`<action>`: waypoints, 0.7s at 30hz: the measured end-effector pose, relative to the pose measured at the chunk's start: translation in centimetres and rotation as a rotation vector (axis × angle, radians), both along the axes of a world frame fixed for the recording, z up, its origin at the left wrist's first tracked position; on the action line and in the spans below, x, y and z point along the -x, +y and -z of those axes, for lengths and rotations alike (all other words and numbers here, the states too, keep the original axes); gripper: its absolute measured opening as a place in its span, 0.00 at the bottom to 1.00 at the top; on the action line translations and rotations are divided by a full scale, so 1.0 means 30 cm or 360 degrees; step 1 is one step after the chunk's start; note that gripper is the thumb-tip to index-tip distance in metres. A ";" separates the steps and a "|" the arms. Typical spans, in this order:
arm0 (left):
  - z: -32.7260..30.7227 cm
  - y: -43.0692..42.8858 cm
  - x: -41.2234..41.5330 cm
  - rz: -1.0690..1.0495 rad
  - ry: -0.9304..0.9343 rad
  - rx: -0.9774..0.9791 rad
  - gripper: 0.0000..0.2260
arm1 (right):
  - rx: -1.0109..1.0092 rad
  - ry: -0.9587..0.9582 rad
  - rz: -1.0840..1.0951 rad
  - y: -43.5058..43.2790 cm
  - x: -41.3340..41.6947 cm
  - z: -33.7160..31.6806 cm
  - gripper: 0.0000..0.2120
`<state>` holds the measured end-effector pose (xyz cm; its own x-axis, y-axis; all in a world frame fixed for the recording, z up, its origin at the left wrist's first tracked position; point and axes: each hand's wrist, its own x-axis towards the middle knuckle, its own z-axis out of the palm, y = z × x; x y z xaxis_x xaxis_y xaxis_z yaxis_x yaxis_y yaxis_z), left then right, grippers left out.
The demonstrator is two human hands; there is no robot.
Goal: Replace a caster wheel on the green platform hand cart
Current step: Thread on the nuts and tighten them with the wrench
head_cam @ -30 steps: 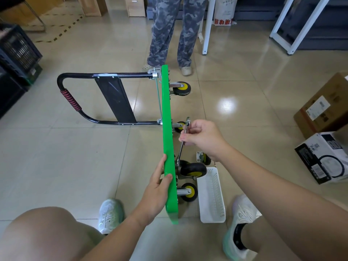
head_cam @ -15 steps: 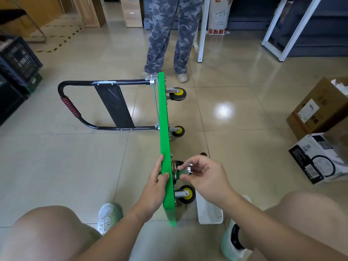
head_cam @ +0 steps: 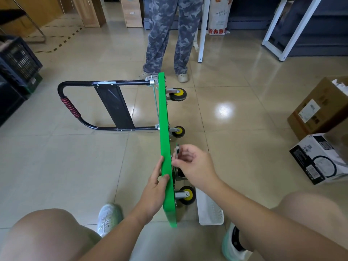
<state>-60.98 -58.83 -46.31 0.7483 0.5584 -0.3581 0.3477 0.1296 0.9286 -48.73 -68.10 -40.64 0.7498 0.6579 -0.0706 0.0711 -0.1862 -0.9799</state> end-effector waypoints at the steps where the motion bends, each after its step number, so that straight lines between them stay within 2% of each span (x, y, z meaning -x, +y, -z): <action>1: 0.003 0.001 0.000 0.0000 0.0006 0.0001 0.26 | 0.0066 -0.0015 0.0014 0.024 -0.028 -0.006 0.15; 6: 0.012 0.010 -0.003 0.0028 -0.0004 0.0039 0.26 | 0.0394 0.0064 -0.0043 0.122 -0.151 -0.004 0.12; 10: 0.023 0.020 -0.005 0.0048 -0.0004 0.0050 0.25 | 0.0359 0.0444 -0.0071 0.156 -0.199 0.027 0.08; 13: 0.027 0.023 -0.005 0.0063 -0.0014 0.0057 0.25 | 0.0276 0.0499 -0.0062 0.155 -0.212 0.017 0.07; 15: 0.025 0.023 -0.005 0.0063 -0.0011 0.0053 0.25 | 0.0175 0.0472 -0.0033 0.139 -0.216 -0.011 0.08; 19: 0.020 0.018 -0.003 0.0045 -0.0005 0.0020 0.25 | 0.0108 0.0171 -0.0033 0.050 -0.174 -0.102 0.12; 21: 0.019 0.015 -0.005 0.0034 0.0007 0.0007 0.25 | 0.0064 0.0118 -0.0075 -0.012 -0.125 -0.124 0.12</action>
<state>-60.84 -58.39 -46.87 0.7585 0.5404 -0.3642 0.3547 0.1264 0.9264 -44.98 -68.46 -36.92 0.7097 0.6879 -0.1519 0.0080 -0.2234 -0.9747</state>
